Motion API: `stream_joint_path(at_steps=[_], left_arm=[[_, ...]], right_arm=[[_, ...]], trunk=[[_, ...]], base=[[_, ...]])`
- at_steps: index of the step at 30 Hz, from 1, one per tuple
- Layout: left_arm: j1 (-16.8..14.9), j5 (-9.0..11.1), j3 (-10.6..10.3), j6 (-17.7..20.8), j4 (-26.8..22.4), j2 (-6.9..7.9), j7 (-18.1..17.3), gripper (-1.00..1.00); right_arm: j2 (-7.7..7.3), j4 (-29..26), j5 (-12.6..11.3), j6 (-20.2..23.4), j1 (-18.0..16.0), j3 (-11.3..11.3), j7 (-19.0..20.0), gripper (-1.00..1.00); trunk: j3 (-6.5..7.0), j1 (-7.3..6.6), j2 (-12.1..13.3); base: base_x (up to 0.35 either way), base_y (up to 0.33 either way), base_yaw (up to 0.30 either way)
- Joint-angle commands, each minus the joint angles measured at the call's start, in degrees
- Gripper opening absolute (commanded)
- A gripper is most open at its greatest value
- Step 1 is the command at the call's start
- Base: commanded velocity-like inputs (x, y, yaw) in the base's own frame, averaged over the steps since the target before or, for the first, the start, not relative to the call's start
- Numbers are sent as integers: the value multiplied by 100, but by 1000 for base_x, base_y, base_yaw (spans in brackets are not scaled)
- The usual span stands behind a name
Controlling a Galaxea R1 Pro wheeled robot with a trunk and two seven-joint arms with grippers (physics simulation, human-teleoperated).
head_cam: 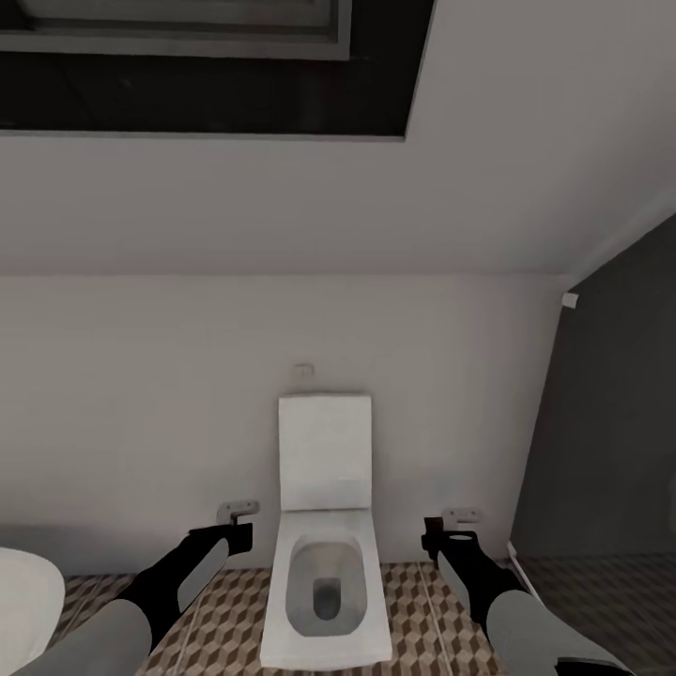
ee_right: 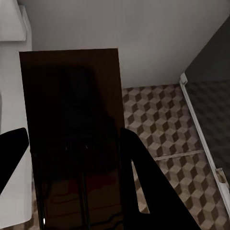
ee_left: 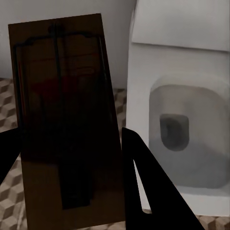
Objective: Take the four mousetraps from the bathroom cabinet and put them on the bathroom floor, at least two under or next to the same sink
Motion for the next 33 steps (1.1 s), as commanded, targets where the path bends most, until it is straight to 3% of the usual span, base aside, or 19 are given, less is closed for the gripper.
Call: stream_joint_path(at_steps=[1,17,27,33], left_arm=[[-6,39,-41,18,-12,10,46,-100],[-6,65,-67,7,91,28,47,-100],[-6,50,-91,-53,815,34,26,-100],[-6,118,-94,-369,999,27,-20,-100]], right_arm=[[7,-10,54,40,-3,-39,6,-100],[7,-7,91,-35,-3,-22,-28,-100],[5,-6,80,-54,-3,-45,-34,-100],[7,6,64,-265,-3,-55,-104,-100]], trunk=[[-26,23,-47],[-314,375,-689],[-493,594,-1090],[-601,726,-1330]], base=[[0,0,0],[0,0,0],[0,0,0],[0,0,0]])
